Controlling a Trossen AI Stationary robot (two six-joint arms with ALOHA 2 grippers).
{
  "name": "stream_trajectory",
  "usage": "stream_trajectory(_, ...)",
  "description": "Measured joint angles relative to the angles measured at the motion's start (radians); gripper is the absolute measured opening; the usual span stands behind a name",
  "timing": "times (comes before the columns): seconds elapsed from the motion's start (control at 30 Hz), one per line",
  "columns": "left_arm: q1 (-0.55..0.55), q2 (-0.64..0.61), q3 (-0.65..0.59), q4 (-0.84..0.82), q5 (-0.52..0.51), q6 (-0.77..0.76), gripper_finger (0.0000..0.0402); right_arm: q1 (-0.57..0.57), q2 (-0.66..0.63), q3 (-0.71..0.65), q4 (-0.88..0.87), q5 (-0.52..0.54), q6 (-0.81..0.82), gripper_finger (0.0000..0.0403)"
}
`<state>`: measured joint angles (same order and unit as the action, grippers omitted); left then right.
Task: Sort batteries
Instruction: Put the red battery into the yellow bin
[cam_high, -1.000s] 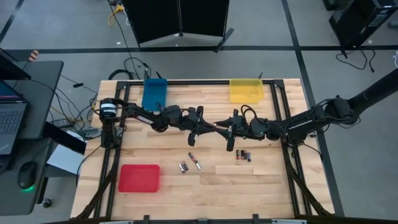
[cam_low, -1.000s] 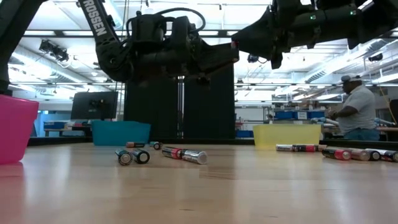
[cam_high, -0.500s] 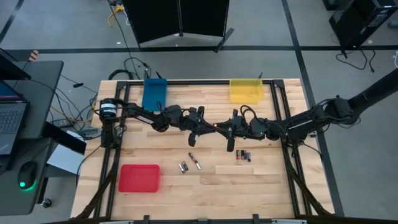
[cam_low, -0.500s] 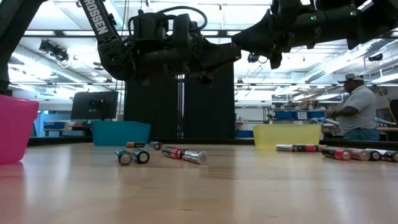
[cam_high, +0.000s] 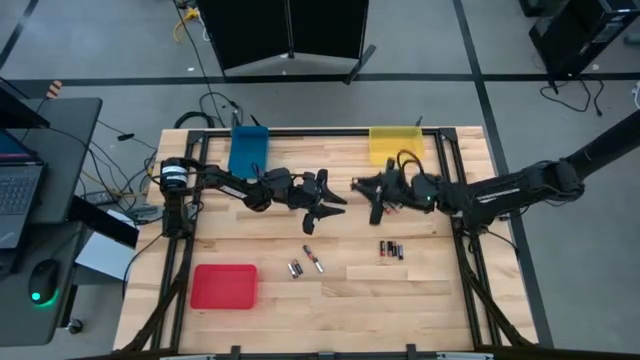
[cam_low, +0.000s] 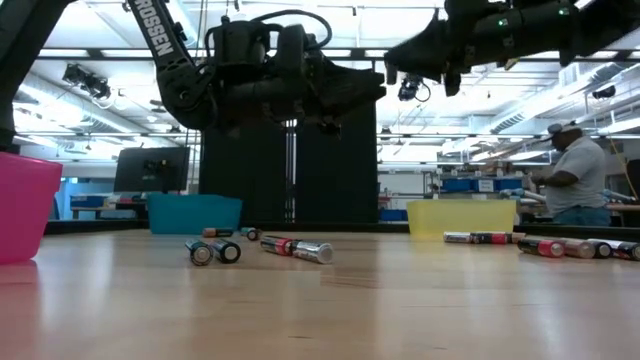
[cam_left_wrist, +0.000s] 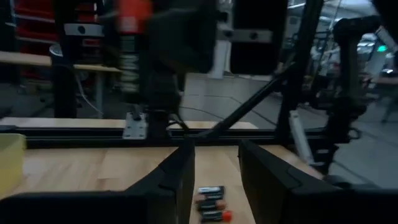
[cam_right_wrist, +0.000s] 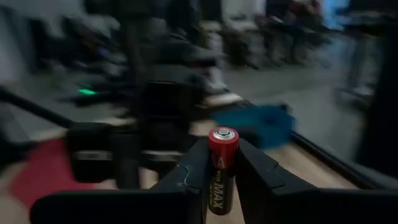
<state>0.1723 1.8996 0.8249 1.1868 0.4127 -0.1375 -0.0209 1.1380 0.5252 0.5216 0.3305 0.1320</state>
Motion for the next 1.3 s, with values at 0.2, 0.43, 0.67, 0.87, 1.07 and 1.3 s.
stream_trajectory(0.2,0.012,0.000,-0.040,0.032,-0.019,0.033,0.0133,-0.184,-0.017,0.211,-0.562,0.070,0.094,0.0064)
stream_trajectory(0.43,0.015,0.000,-0.083,0.113,-0.025,0.031,0.0132,-0.460,0.143,0.444,-1.057,0.005,0.156,0.0064)
stream_trajectory(0.67,0.018,0.000,-0.097,0.127,-0.025,0.030,0.0132,-0.669,0.334,0.515,-1.134,-0.116,0.114,0.0064)
stream_trajectory(0.87,0.018,0.000,-0.097,0.127,-0.025,0.029,0.0132,-0.788,0.488,0.571,-1.160,-0.159,0.076,0.0064)
stream_trajectory(1.07,0.018,0.000,-0.097,0.127,-0.025,0.029,0.0132,-0.856,0.606,0.626,-1.182,-0.176,0.049,0.0064)
stream_trajectory(1.3,0.018,0.000,-0.097,0.127,-0.025,0.029,0.0132,-0.895,0.691,0.641,-1.195,-0.198,0.033,0.0064)
